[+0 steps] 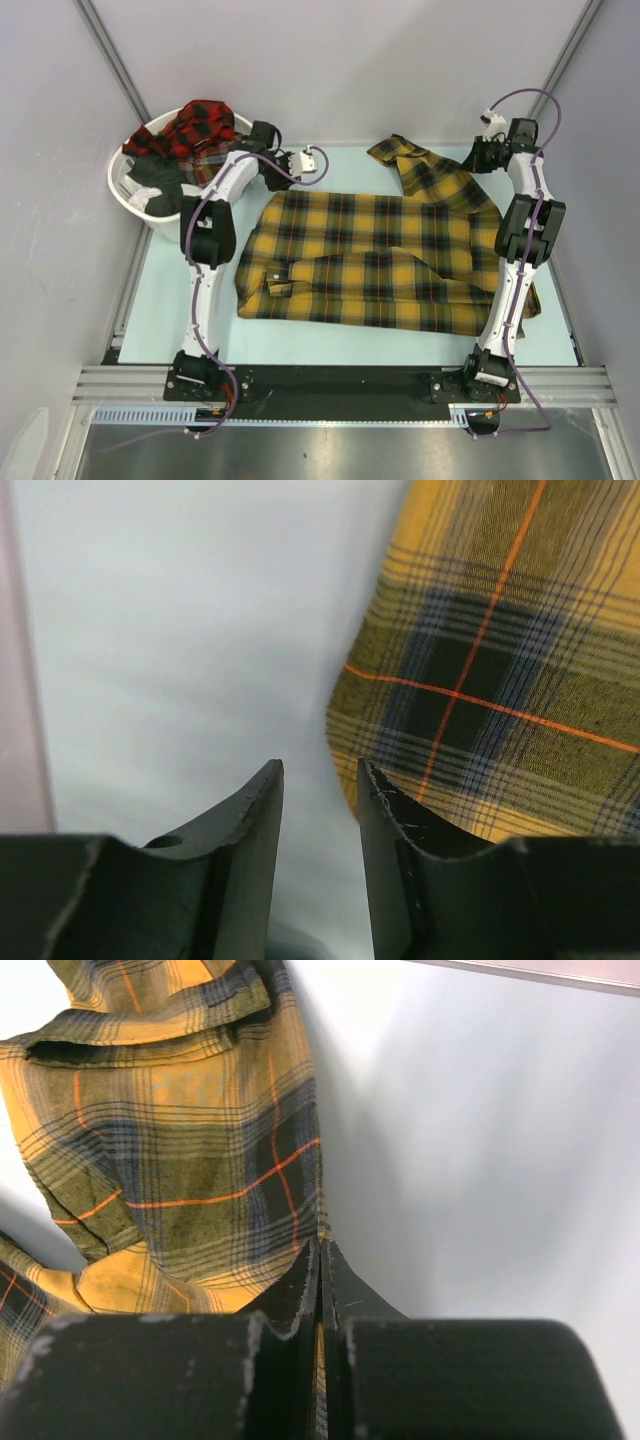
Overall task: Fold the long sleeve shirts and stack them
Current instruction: Fold the shirt
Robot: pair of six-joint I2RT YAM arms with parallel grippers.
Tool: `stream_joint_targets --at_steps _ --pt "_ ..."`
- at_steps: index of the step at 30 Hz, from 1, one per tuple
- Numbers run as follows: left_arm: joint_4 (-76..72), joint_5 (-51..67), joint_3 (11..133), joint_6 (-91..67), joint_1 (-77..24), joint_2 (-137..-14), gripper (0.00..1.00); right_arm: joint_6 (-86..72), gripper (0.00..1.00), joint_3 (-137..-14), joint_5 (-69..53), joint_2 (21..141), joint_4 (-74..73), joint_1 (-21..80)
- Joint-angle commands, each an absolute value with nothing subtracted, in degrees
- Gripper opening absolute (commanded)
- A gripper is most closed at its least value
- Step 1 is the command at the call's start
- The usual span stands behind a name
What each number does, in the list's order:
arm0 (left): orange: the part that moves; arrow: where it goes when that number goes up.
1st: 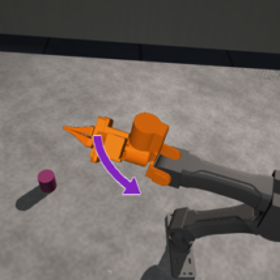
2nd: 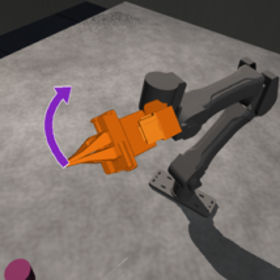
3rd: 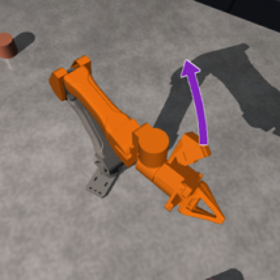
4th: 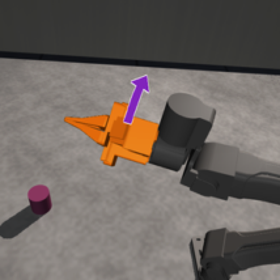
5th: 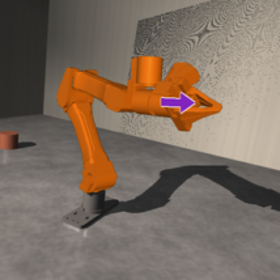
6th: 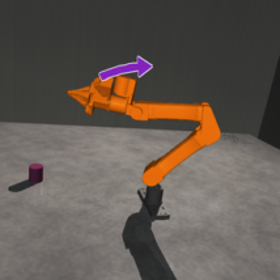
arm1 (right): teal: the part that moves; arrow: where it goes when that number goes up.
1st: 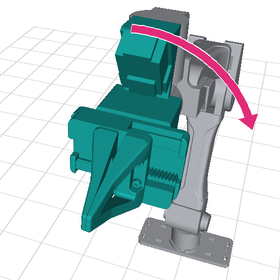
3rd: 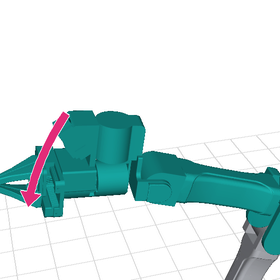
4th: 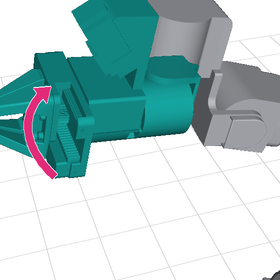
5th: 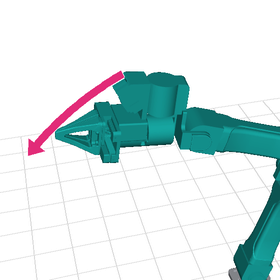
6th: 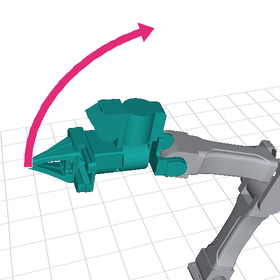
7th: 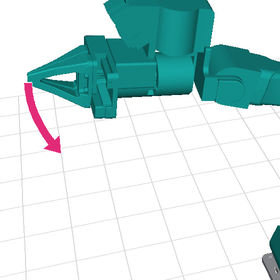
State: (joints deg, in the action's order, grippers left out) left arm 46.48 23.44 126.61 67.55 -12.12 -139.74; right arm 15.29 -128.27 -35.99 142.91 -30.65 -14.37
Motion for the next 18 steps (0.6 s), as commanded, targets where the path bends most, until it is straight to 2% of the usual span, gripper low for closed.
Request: stream_joint_targets --at_steps 1,4,6,7,10,11,18 --pt "48.96 21.18 127.88 69.78 -11.34 -142.64 0.39 16.7 0.0 -128.5 -37.53 139.13 -30.5 -13.89" --pt "48.96 21.97 127.88 69.7 -11.34 -143.44 0.38 16.61 0.0 -128.67 -37.09 139.39 -30.5 -13.97" --pt "48.78 22.59 127.97 69.79 -11.34 -143.88 0.33 16.61 0.0 -128.58 -37.09 139.4 -30.59 -13.97" --pt "48.78 22.76 128.4 69.79 -11.51 -144.57 0.24 16.7 0.0 -128.5 -37.09 139.39 -30.59 -13.97" --pt "49.74 23.46 128.58 69.78 -11.43 -144.49 0.05 16.87 0.0 -128.76 -37.0 139.4 -30.76 -14.24" --pt "50.01 23.73 128.5 70.13 -11.51 -144.32 0.02 16.88 0.0 -128.93 -37.0 139.39 -30.94 -14.33" --pt "50.19 25.22 126.91 69.26 -11.16 -139.4 0.0 16.17 0.0 -130.17 -37.62 138.17 -32.17 -14.85"
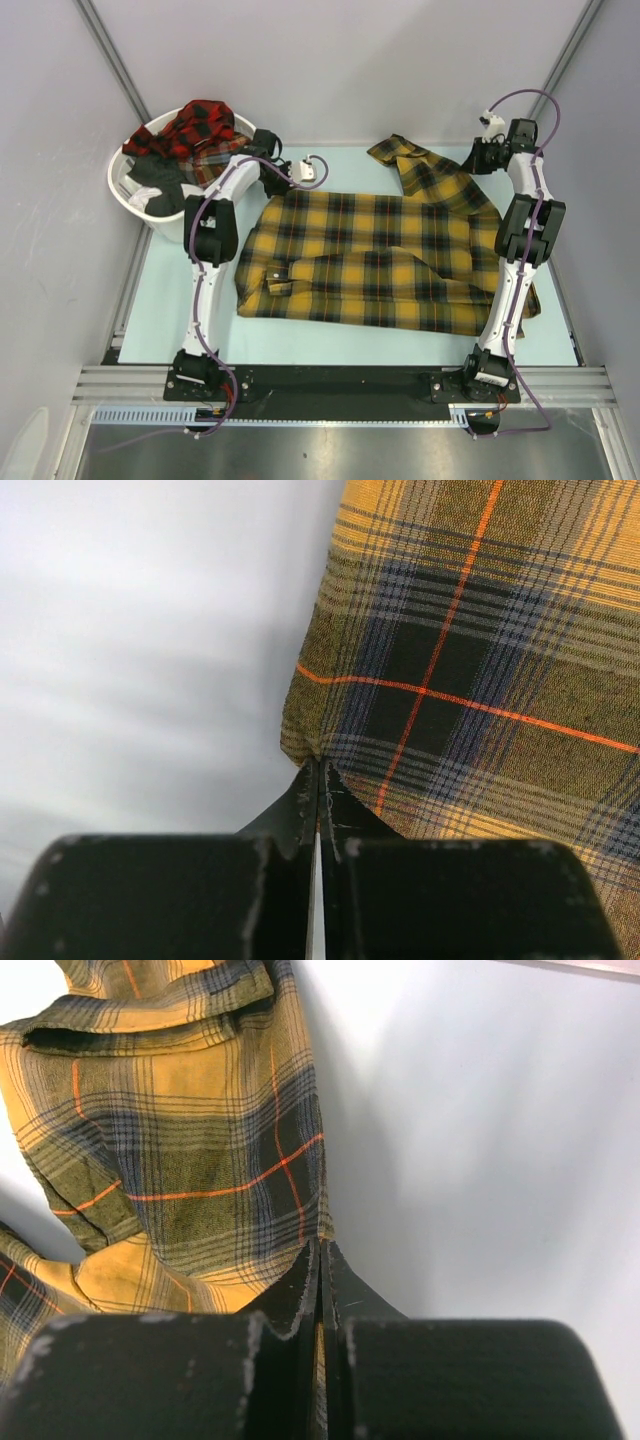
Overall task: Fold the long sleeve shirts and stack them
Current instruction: Fold the shirt
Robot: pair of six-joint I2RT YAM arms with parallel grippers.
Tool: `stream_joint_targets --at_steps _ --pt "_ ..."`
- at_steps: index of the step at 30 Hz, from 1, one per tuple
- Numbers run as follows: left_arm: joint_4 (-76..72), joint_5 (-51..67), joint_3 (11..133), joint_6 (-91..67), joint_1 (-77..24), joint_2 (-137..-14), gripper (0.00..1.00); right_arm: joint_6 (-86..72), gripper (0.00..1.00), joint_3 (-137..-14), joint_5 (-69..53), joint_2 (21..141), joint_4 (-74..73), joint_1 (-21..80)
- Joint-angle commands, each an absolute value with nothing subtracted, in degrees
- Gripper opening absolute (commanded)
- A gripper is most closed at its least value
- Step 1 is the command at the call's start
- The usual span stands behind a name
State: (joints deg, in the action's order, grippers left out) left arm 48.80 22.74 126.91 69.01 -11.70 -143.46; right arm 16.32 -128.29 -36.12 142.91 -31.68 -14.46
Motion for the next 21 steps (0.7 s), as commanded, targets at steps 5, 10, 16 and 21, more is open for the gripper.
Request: stream_joint_targets --at_steps 5,10,16,21 --pt "46.15 26.45 122.88 67.41 -10.99 -133.69 0.0 15.21 0.0 -129.64 -40.07 134.66 -34.45 -15.99" --pt "41.93 26.72 112.95 68.99 -10.99 -125.52 0.0 14.68 0.0 -125.44 -42.54 129.74 -36.12 -17.75" --pt "41.66 27.6 103.64 72.41 -10.9 -117.36 0.0 17.75 0.0 -121.21 -44.03 123.06 -41.29 -19.51" --pt "40.52 27.95 93.02 75.06 -10.46 -110.84 0.0 22.4 0.0 -114.8 -44.91 116.64 -46.22 -20.56"
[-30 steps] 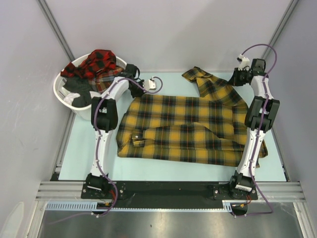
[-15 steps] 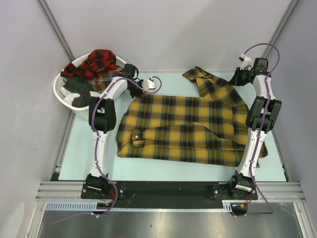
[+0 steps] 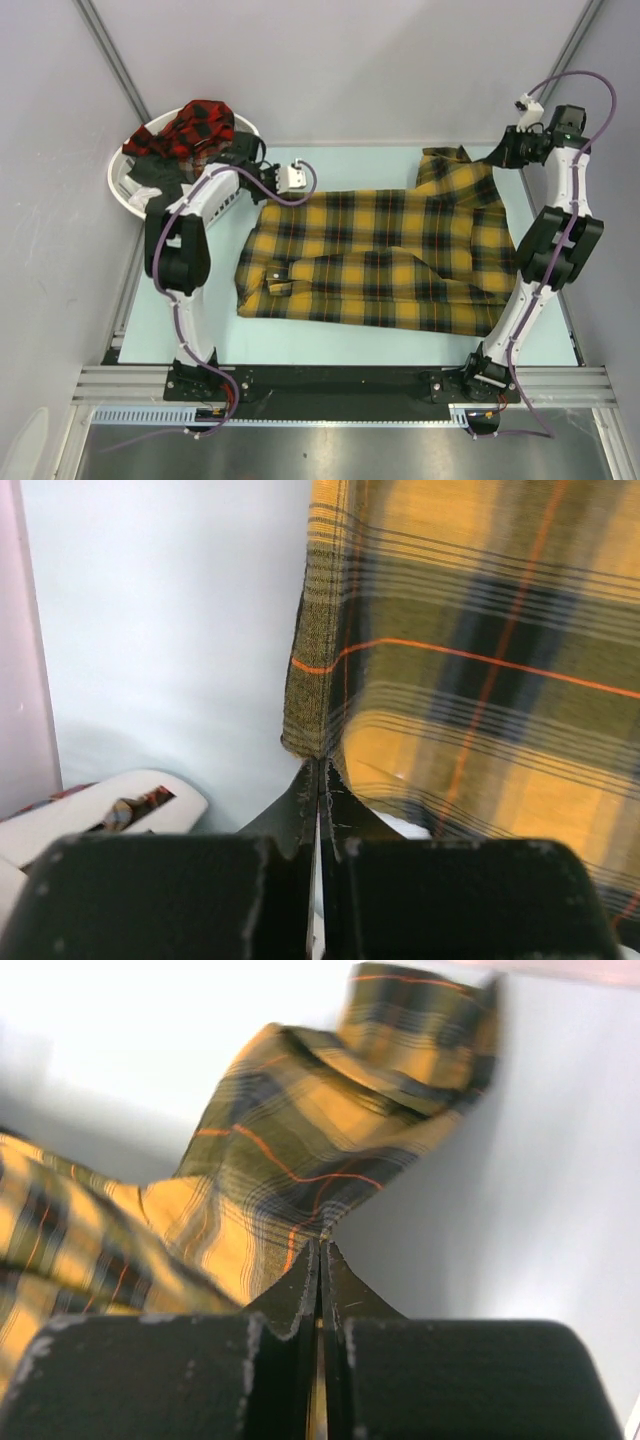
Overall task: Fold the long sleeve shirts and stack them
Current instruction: Fold the shirt
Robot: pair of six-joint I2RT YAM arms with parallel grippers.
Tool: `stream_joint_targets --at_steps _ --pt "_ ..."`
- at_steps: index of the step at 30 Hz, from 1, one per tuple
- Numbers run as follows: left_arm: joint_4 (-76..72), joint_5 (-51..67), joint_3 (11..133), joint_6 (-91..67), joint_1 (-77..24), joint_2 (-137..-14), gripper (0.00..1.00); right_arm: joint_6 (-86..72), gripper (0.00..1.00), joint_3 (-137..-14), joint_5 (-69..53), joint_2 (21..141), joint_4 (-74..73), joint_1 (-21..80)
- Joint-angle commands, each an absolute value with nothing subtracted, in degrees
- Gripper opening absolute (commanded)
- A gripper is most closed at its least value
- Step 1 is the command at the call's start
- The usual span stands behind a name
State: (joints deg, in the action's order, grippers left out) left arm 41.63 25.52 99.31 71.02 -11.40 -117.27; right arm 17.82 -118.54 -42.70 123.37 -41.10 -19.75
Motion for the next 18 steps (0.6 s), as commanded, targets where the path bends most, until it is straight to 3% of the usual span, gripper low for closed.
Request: stream_joint_targets --at_steps 1,18 --pt "40.34 27.95 91.77 75.41 -10.37 -108.74 0.0 23.02 0.0 -113.65 -44.91 114.37 -47.54 -20.91" --pt "40.43 28.92 70.14 79.72 -10.11 -91.32 0.0 36.65 0.0 -85.26 -41.67 89.57 -55.64 -27.24"
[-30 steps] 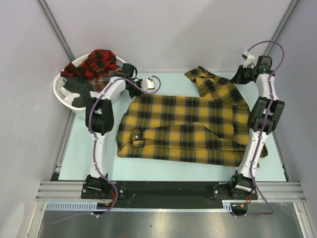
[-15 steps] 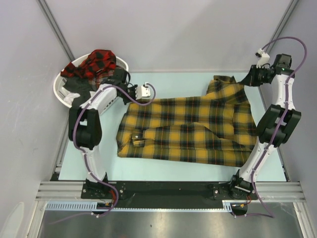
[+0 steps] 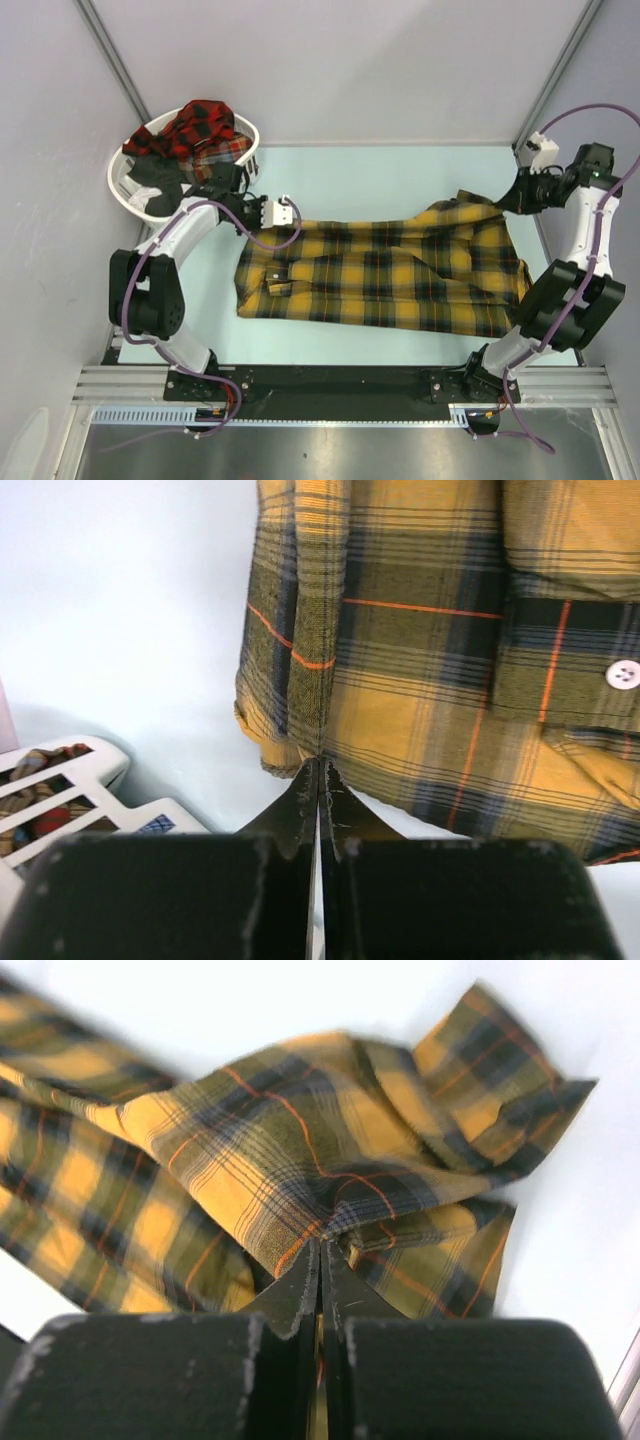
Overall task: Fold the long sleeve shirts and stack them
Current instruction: Fold the shirt
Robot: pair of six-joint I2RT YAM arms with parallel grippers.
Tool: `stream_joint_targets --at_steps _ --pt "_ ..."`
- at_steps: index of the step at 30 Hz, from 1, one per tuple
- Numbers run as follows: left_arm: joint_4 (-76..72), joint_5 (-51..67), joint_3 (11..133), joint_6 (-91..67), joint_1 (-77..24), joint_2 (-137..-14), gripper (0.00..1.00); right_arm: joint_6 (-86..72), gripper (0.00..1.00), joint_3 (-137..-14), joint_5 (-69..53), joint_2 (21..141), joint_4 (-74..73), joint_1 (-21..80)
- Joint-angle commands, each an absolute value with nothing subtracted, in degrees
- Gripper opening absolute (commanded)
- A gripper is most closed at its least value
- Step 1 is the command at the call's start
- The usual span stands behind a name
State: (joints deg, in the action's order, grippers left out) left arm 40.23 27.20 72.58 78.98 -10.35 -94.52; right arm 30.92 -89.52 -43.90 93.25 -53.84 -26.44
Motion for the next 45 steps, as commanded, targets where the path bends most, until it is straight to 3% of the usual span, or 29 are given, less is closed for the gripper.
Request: stream_joint_targets --at_steps 1,24,26,27,28,29,31,33,35,41,44,45 --pt "40.78 28.92 69.61 79.11 -10.28 -90.97 0.0 37.17 0.0 -84.47 -41.23 89.39 -55.63 -27.51" --pt "39.46 25.67 55.55 74.27 -15.29 -86.92 0.0 49.04 0.0 -65.66 -40.43 77.61 -69.34 -29.45" --pt "39.64 24.52 56.68 72.79 -15.73 -87.97 0.16 49.92 0.0 -64.08 -37.82 77.34 -69.87 -27.43" --pt "40.33 24.52 57.65 72.25 -15.56 -88.41 0.26 50.36 0.16 -63.99 -36.49 78.04 -70.74 -25.25" --pt "42.17 25.22 58.79 71.64 -15.38 -88.68 0.41 51.06 0.27 -64.16 -35.08 79.09 -72.14 -24.7" --pt "43.14 26.01 61.5 70.41 -15.12 -88.86 0.47 53.33 0.38 -65.99 -34.72 80.06 -75.46 -24.61" --pt "45.16 28.11 64.41 69.26 -14.15 -88.6 0.66 55.36 0.79 -69.24 -35.5 83.31 -78.21 -27.23" --pt "45.26 30.32 67.84 66.46 -13.89 -87.89 0.74 54.5 0.97 -75.74 -36.91 85.68 -77.88 -30.13" --pt "45.26 32.07 71.26 62.95 -13.89 -87.98 0.82 50.91 0.98 -79.52 -37.71 89.9 -71.59 -31.73" --pt "44.04 33.75 78.92 54.86 -13.97 -91.05 0.85 37.97 0.99 -90.95 -28.76 103.16 -53.2 -26.9" --pt "43.68 34.1 80.33 53.35 -13.97 -92.2 0.86 37.71 0.98 -98.42 -24.36 113.5 -51.51 -26.11" --pt "43.42 34.1 80.59 53.0 -13.97 -92.37 0.91 37.71 0.97 -101.05 -23.65 115.9 -51.76 -26.1"
